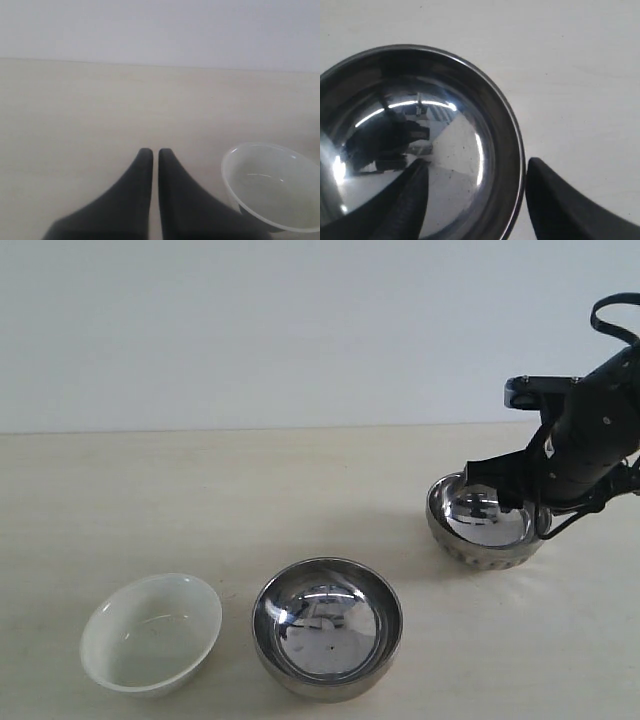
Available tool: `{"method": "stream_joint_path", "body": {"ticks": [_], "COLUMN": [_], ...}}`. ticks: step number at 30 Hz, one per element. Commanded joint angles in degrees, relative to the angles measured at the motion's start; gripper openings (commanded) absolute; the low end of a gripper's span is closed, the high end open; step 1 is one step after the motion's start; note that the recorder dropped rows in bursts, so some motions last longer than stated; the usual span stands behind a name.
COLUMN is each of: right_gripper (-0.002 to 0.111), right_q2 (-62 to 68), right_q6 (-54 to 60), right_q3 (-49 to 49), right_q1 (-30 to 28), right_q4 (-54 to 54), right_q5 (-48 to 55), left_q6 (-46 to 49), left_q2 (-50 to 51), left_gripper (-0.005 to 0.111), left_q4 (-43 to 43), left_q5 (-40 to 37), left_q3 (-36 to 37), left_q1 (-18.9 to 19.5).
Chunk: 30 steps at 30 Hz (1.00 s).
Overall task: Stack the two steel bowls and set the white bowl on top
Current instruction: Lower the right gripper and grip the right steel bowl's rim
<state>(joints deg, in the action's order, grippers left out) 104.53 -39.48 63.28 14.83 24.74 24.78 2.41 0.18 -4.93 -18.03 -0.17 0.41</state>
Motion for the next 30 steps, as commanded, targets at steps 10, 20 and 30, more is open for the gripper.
{"method": "stream_joint_path", "body": {"ticks": [10, 20, 30], "right_gripper": [0.051, 0.051, 0.051], "right_q2": [1.05, 1.19, 4.78], "right_q6": [0.58, 0.31, -0.35], "right_q3": [0.29, 2.22, 2.12], "right_q1": [-0.59, -0.59, -1.11], "right_q4": [3.00, 4.73, 5.84], "right_q5": [-0.39, 0.92, -0.16], "left_q6": [-0.27, -0.27, -0.27], "left_q2": [-0.18, -0.18, -0.18], "left_gripper": [0.004, 0.004, 0.004], "left_q4": [0.00, 0.00, 0.00], "left_q5": [0.51, 0.51, 0.51], "left_q3": [0.17, 0.17, 0.17], "left_q1": [-0.29, -0.29, -0.29]}}
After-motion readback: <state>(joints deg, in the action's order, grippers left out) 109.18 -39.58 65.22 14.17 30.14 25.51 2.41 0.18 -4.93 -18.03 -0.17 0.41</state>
